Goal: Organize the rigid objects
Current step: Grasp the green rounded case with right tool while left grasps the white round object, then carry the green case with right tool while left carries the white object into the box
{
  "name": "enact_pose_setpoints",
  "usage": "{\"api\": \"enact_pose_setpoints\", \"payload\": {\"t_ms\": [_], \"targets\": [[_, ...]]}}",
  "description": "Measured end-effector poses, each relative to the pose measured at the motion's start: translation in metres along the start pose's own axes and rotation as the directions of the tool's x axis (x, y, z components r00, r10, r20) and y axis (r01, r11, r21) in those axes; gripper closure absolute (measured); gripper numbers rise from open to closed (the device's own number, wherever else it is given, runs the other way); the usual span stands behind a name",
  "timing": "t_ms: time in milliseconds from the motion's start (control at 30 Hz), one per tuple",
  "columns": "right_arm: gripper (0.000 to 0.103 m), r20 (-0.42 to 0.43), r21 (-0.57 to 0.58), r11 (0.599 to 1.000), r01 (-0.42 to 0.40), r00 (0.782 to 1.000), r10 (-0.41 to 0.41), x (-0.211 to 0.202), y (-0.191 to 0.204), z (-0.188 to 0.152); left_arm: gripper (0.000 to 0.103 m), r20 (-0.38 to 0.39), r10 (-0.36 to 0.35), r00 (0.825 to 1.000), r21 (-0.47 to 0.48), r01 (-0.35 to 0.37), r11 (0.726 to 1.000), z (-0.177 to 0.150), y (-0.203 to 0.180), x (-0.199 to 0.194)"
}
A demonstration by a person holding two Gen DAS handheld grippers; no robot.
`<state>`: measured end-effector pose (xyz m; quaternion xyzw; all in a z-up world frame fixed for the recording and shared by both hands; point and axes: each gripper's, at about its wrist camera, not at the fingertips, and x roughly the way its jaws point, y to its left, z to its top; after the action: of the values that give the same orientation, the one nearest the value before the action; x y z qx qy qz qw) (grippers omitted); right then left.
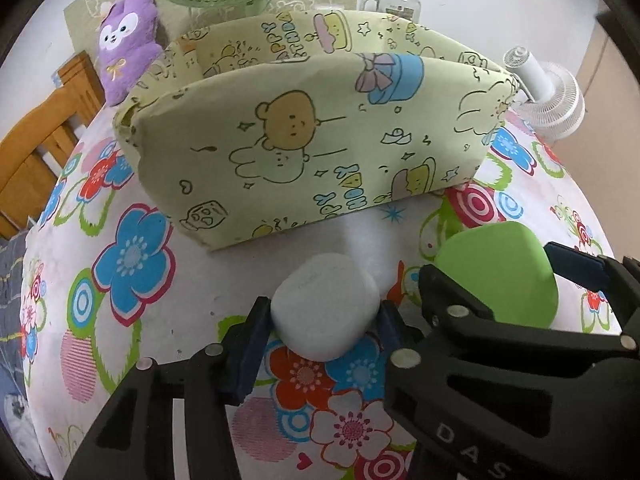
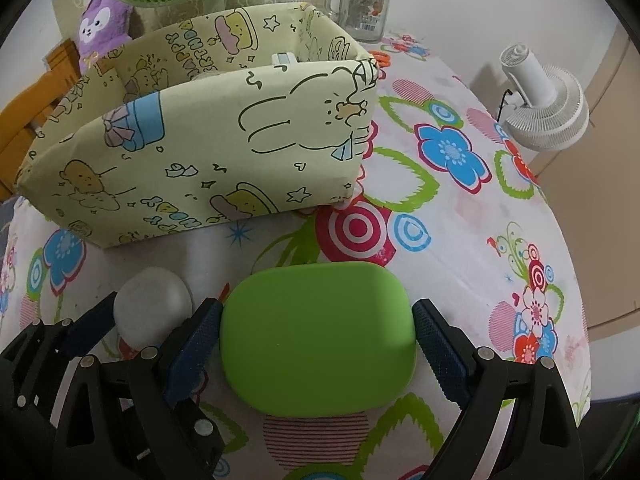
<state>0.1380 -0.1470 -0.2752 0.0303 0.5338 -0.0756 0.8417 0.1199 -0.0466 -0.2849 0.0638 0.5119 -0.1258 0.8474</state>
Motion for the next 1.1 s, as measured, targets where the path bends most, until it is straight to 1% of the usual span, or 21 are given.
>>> {"api": "enact_pose_setpoints", "payload": {"t_ms": [300, 567, 700, 933, 1000, 1100], "targets": [[0.008, 0.032, -0.005, 1.0, -0.02, 0.999, 0.02, -0.02, 0.001, -0.005, 0.047, 0.019, 0.011, 1.0, -0.029, -0.01, 1.0, -0.004, 0.01, -0.023], [0.008, 0.072, -0.013, 0.999, -0.033, 0.997, 0.034, -0.047, 0.004, -0.011, 0.047, 0.048, 0.03, 0.998, -0.047, -0.028, 0.998, -0.004, 0.004, -0.045], [0.008, 0.098, -0.019, 0.999, -0.038, 0.994, 0.04, -0.062, 0.004, -0.011, 0.047, 0.064, 0.017, 0.998, -0.07, -0.012, 0.997, -0.006, 0.005, -0.059], [0.008, 0.141, -0.027, 0.999, -0.045, 0.989, 0.048, -0.088, 0.002, -0.011, 0.047, 0.096, 0.028, 0.995, -0.078, -0.02, 0.997, -0.004, 0.001, -0.084], [0.008, 0.139, -0.021, 0.998, -0.059, 0.988, 0.061, -0.094, 0.001, -0.01, 0.047, 0.091, 0.045, 0.995, -0.072, -0.038, 0.997, -0.003, 0.0, -0.09], [0.008, 0.16, -0.017, 0.997, -0.071, 0.984, 0.073, -0.106, -0.002, -0.01, 0.047, 0.116, 0.06, 0.991, -0.063, -0.053, 0.997, -0.001, -0.003, -0.104]]}}
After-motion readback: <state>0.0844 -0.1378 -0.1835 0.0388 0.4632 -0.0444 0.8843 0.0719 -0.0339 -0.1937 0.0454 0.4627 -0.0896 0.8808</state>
